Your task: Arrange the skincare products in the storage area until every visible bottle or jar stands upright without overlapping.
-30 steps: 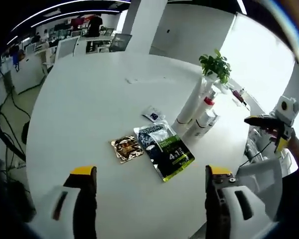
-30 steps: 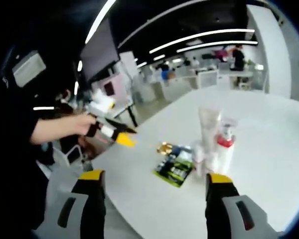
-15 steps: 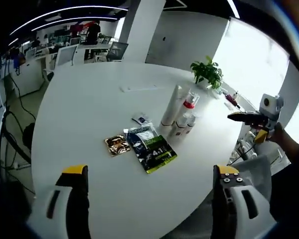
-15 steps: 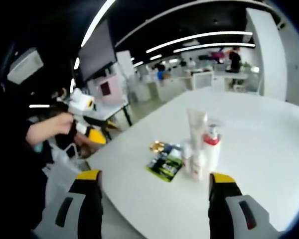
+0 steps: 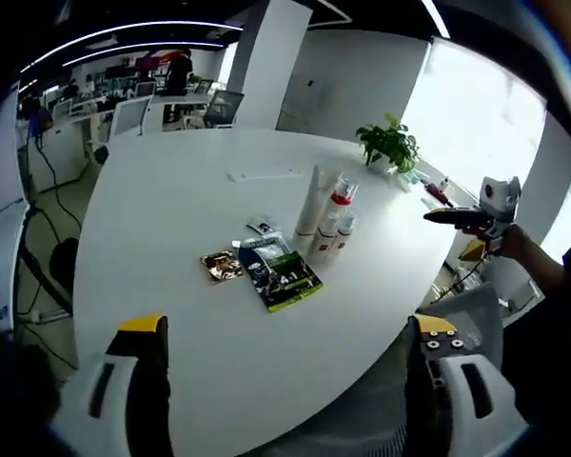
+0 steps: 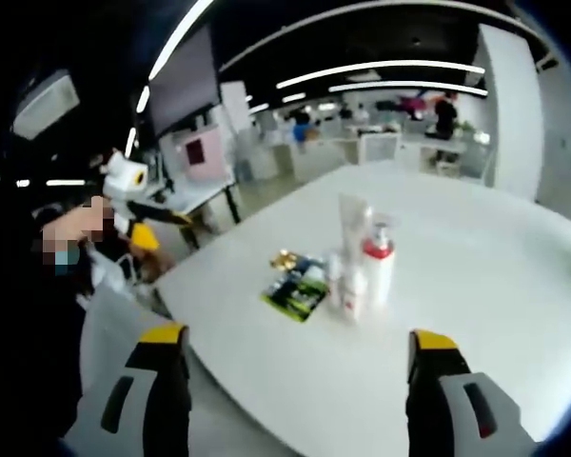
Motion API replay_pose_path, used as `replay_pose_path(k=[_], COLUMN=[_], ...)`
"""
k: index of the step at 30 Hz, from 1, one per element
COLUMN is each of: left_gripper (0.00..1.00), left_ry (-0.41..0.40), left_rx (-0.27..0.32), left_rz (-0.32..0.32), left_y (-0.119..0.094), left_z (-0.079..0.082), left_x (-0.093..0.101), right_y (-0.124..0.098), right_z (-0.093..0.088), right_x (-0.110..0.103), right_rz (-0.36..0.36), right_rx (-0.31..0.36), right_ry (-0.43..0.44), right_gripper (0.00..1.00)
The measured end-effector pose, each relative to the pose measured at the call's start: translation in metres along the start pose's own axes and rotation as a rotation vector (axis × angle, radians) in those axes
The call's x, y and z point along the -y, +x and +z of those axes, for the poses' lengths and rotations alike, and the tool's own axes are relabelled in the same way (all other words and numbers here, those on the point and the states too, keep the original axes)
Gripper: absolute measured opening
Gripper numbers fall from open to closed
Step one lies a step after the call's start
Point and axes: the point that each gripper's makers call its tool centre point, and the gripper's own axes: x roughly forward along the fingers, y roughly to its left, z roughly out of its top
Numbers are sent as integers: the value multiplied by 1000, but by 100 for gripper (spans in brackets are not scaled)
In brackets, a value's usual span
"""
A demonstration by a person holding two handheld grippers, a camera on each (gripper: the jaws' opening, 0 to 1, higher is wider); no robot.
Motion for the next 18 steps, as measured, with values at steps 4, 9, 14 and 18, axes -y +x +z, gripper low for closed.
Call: replay_pose_path(k=[4, 9, 14, 18], left_gripper=[99, 98, 97, 97], left_ry=[-11, -46, -76, -86], left_rx=[9, 11, 28, 33], left_rz=[-6, -2, 3, 2], left_y=[-5, -6, -8, -9], left_z=[-3, -11, -12, -12], left_x=[3, 0, -1, 0], right_y=[-9, -22, -29, -28], right_z=[-6, -12, -14, -18], right_x=[7, 17, 21, 20], right_rz=[-21, -50, -63, -59], right_rx=[-3, -11, -2, -13], right_ry=[15, 28, 27, 30], right_gripper=[97, 99, 99, 99])
